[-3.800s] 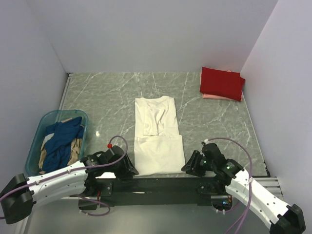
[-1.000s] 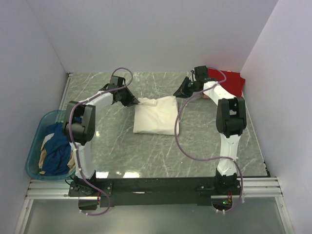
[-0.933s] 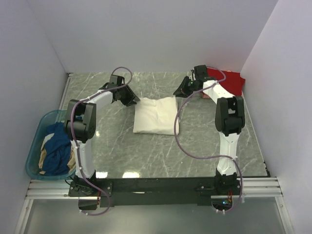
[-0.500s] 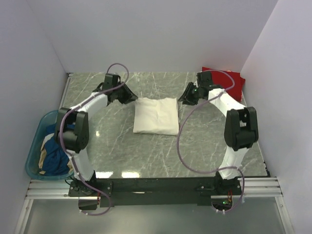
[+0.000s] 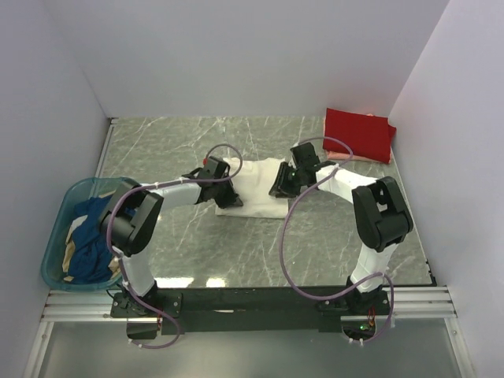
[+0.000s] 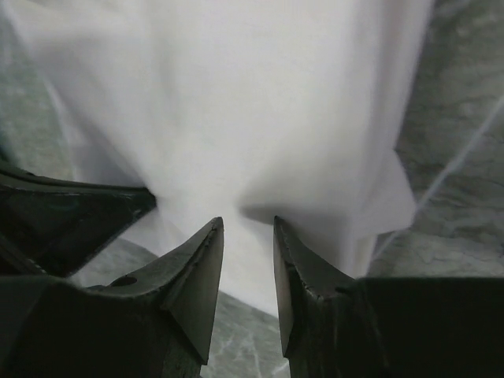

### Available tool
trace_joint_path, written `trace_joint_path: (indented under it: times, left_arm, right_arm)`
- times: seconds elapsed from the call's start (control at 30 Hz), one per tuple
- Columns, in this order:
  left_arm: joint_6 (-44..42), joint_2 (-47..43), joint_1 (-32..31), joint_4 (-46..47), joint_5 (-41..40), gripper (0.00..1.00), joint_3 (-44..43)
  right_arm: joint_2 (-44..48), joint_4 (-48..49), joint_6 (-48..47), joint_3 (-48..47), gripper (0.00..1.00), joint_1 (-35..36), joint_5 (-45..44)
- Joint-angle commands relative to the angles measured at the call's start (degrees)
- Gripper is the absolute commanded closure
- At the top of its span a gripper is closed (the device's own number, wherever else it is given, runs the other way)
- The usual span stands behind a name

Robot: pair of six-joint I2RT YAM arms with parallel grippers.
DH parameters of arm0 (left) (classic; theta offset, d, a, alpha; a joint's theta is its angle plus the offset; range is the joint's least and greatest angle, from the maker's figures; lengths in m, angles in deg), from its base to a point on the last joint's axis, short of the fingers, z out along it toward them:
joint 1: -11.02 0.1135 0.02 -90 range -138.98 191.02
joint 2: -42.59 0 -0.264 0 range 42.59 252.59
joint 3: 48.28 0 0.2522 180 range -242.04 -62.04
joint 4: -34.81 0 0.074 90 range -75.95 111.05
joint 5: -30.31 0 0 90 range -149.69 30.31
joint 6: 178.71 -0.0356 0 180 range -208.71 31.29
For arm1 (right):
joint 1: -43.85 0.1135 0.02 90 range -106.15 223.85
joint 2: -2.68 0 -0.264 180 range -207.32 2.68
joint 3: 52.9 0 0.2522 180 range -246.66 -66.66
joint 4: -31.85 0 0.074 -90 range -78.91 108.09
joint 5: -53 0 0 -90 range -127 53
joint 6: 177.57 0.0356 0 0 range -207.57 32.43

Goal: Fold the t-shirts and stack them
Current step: Fold the tshirt

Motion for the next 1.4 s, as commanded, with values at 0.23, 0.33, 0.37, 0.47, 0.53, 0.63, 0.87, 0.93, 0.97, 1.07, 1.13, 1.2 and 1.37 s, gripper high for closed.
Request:
trace_joint_path:
  times: [0.23,0.33,0.37,0.47,0.53,0.63,0.87,0.93,0.97,1.07,1.13,1.2,1.37]
  left_arm:
    - [3.47,-2.89,-5.33,3.22,-6.5,0.99,7.71]
    - [4.78,-5.43,-6.82,3.4,-7.03,0.99,10.52]
    - [5.4,-6.22,-7.53,3.4,-7.2,1.0,11.92]
    - [6.89,-10.17,-9.19,4.01,-7.29,0.99,15.18]
    - [7.86,-11.67,-9.81,3.92,-7.47,1.0,17.19]
    - [8.56,-15.63,-10.43,2.88,-7.82,1.0,18.52]
    - [4.88,-19.69,-7.02,-4.94,-10.89,0.96,9.48]
    - [3.39,-18.45,-5.17,-5.04,-10.63,0.97,6.76]
    - [2.95,-16.71,-3.33,-4.61,-9.94,0.97,5.96]
    - [0.92,-11.53,-0.25,-4.34,-8.26,0.99,1.49]
    - [-0.22,-8.97,1.16,-3.81,-7.56,0.99,-1.58]
    - [-0.4,-5.54,3.36,-2.94,-7.29,0.99,-3.09]
    - [-1.89,3.24,6.61,-3.37,-5.62,0.99,-7.84]
  right_arm:
    - [0.53,3.84,-1.47,7.0,0.62,-0.45,-3.95]
    - [3.34,2.88,-2.35,9.98,0.62,-0.45,-5.53]
    - [4.31,2.79,-2.61,10.78,0.62,-0.45,-5.88]
    - [8.62,3.14,-2.97,14.99,0.62,-0.36,-5.89]
    - [11.42,2.96,-3.49,17.62,0.62,-0.27,-5.8]
    - [15.38,1.74,-4.28,19.57,0.62,-0.18,-6.41]
    - [23.3,-1.69,-3.23,15.45,0.62,1.48,-6.85]
    - [23.75,-1.87,-2.71,13.52,0.62,3.32,-7.2]
    - [23.4,-1.78,-2.27,12.9,0.62,4.03,-6.94]
    - [20.94,-1.35,-1.3,10.35,0.62,7.02,-6.94]
    - [18.48,-0.03,-0.77,9.12,0.62,8.51,-6.85]
    - [15.07,1.11,-0.16,8.33,0.62,10.62,-6.68]
    - [8.02,4.1,0.9,8.93,0.64,14.05,-5.8]
